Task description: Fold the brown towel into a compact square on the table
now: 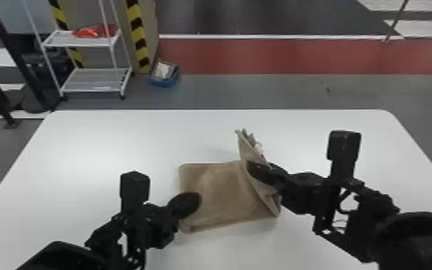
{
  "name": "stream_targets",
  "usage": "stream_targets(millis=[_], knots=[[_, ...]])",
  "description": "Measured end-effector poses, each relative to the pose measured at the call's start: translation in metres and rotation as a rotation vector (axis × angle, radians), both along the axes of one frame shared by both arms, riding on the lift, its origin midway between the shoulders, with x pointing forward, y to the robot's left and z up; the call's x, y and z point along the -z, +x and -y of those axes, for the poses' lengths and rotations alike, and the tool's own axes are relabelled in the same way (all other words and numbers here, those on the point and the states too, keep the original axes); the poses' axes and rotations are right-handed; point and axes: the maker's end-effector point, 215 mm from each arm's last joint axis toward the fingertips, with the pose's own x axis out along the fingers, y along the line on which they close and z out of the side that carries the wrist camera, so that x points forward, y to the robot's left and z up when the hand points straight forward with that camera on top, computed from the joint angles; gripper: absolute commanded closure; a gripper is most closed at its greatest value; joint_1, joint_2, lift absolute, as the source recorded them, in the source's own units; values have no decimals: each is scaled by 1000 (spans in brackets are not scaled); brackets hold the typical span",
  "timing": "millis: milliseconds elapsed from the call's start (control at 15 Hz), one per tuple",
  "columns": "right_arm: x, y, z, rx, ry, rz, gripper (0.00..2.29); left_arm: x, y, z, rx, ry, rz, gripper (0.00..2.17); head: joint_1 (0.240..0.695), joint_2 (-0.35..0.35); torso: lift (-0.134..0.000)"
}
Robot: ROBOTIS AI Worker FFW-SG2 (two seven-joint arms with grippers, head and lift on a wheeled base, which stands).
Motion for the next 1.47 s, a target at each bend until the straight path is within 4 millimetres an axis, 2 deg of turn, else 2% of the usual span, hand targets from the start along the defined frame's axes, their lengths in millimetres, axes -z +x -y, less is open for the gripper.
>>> stream_targets(millis=[200,400,733,1067,1133,1200,1267,1333,1467], knots=[[-12,-5,-27,-28,1,8,1210,1,-3,6,10,15,2,2132,695,44,-123],[-12,-5,-35,-32,-21,11,1210,1,-4,5,8,17,3,2132,695,62,-123],[11,-9,-35,-26,-63,-33,1210,-1,-6,7,9,15,6,2132,695,59,-123],[26,-16,-54,-58,-55,-55,1183,2,-12,11,17,28,3,2132,695,77,-123],[27,-18,-57,-63,-54,-57,1035,2,-13,11,18,29,3,2135,695,81,-123],[28,-19,-60,-69,-50,-60,731,2,-14,10,17,30,4,2132,695,85,-123],[29,-20,-62,-71,-45,-61,120,1,-14,10,17,30,5,2132,695,89,-123],[28,-20,-63,-70,-35,-54,-1,1,-15,10,16,30,6,2132,695,91,-123],[23,-21,-62,-64,-2,-36,22,0,-15,10,16,30,7,2132,695,92,-123]])
